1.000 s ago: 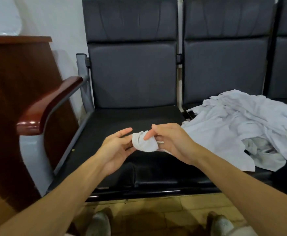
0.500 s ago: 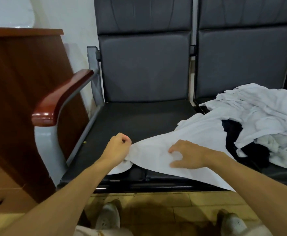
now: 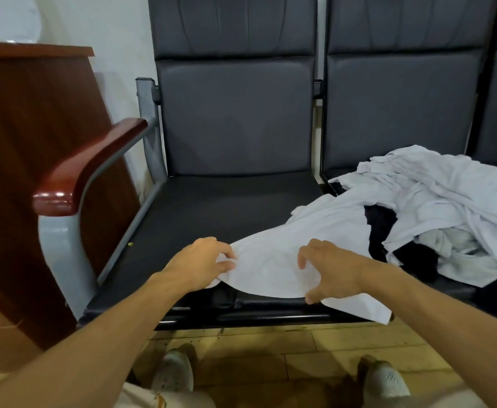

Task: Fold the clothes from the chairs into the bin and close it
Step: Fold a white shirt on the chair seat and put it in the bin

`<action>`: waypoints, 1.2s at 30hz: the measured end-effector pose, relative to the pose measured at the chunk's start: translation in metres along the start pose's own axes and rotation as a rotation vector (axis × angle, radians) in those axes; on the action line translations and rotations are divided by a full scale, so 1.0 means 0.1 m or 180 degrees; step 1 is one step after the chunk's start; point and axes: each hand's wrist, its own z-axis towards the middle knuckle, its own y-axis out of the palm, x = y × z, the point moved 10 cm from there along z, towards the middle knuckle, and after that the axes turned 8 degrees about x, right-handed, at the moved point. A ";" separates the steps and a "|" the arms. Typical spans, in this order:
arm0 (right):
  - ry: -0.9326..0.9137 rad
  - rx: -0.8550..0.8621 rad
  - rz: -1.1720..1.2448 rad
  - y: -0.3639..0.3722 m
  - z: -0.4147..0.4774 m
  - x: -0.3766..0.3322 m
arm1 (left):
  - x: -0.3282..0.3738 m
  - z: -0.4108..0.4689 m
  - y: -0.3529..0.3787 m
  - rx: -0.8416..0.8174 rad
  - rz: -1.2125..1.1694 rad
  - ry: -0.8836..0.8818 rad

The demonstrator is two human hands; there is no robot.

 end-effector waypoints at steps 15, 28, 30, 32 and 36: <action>0.0336 0.0552 0.1392 -0.45 -0.16 0.26 | 0.01 -0.26 -0.37 0.0407 -0.3142 -0.0917; 0.1309 0.1564 0.5143 -0.64 0.32 0.47 | -0.48 -0.22 -0.29 0.1244 -0.4042 -0.2361; 0.1410 0.1471 0.4826 -0.54 0.40 0.50 | -0.55 -0.16 -0.37 0.1501 -0.3283 -0.2141; 0.1238 0.1450 0.3934 -0.55 0.42 0.43 | -0.51 -0.06 -0.37 0.1294 -0.2299 -0.1635; 0.0064 0.1612 0.1849 -0.75 0.36 0.05 | -0.10 0.06 -0.34 0.0923 -0.0433 -0.0548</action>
